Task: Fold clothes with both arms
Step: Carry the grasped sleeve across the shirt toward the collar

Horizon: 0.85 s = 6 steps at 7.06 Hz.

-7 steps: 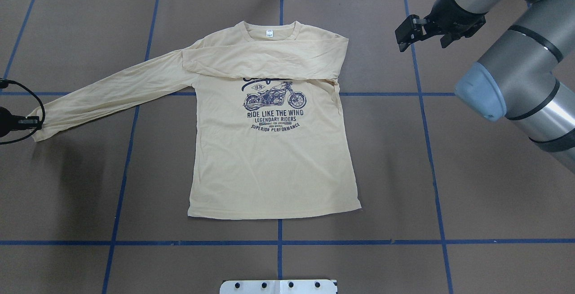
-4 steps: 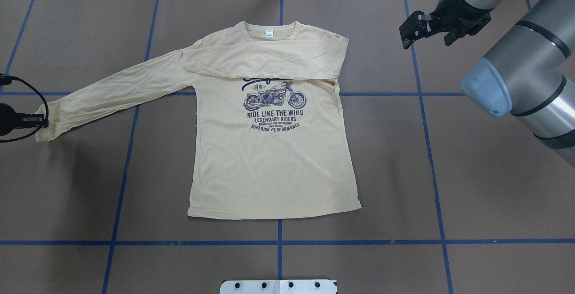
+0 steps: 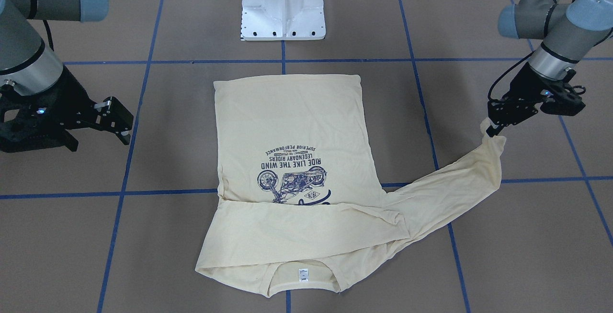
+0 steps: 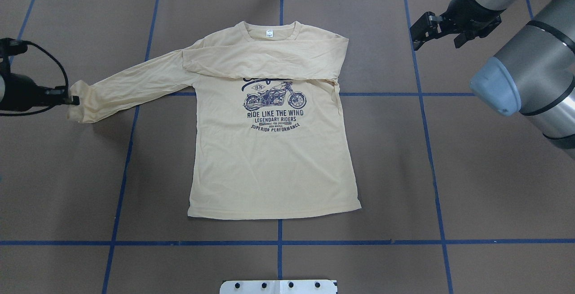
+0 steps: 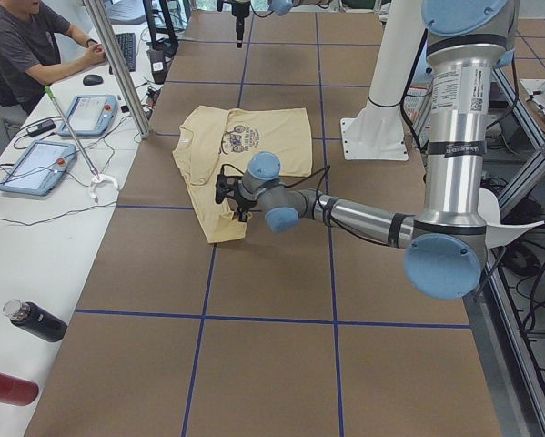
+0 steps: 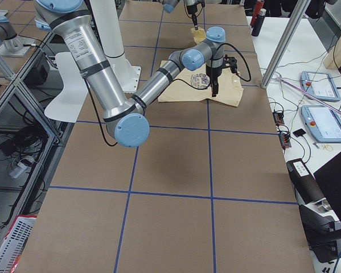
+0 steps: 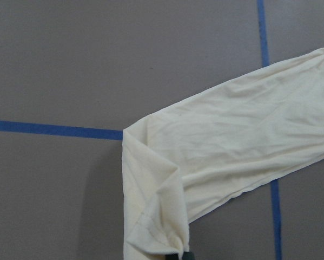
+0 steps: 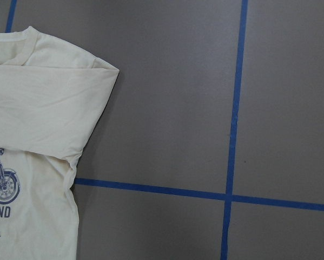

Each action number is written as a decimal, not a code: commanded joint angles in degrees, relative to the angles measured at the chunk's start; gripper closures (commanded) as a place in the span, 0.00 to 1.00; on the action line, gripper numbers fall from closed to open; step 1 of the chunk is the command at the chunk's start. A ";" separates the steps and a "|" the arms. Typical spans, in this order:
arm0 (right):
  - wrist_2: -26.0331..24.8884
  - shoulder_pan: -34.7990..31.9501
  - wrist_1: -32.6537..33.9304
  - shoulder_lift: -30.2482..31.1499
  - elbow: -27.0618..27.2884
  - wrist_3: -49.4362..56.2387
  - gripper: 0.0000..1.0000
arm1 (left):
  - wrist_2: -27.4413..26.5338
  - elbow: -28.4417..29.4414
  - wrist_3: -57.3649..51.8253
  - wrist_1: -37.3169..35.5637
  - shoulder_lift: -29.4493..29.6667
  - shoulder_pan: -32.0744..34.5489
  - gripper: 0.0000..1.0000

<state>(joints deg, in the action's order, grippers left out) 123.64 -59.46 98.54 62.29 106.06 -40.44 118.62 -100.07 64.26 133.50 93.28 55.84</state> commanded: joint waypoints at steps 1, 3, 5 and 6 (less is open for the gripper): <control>0.81 -2.49 0.42 4.04 0.46 0.96 0.00 | 9.92 -0.74 3.32 -15.56 15.89 5.48 1.00; 0.81 -5.13 0.60 8.79 0.12 7.97 0.00 | 10.85 -0.22 9.52 -21.26 25.69 6.21 1.00; 0.81 -5.85 0.51 10.74 0.38 9.49 0.00 | 10.93 2.05 18.14 -20.48 34.56 5.34 1.00; 0.81 -6.20 0.60 10.75 0.20 9.50 0.00 | 11.63 6.68 21.06 -20.38 41.13 4.29 1.00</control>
<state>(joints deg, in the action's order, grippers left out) 124.45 -65.23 99.08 72.69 106.37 -31.30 129.68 -97.38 81.37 112.94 127.68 61.07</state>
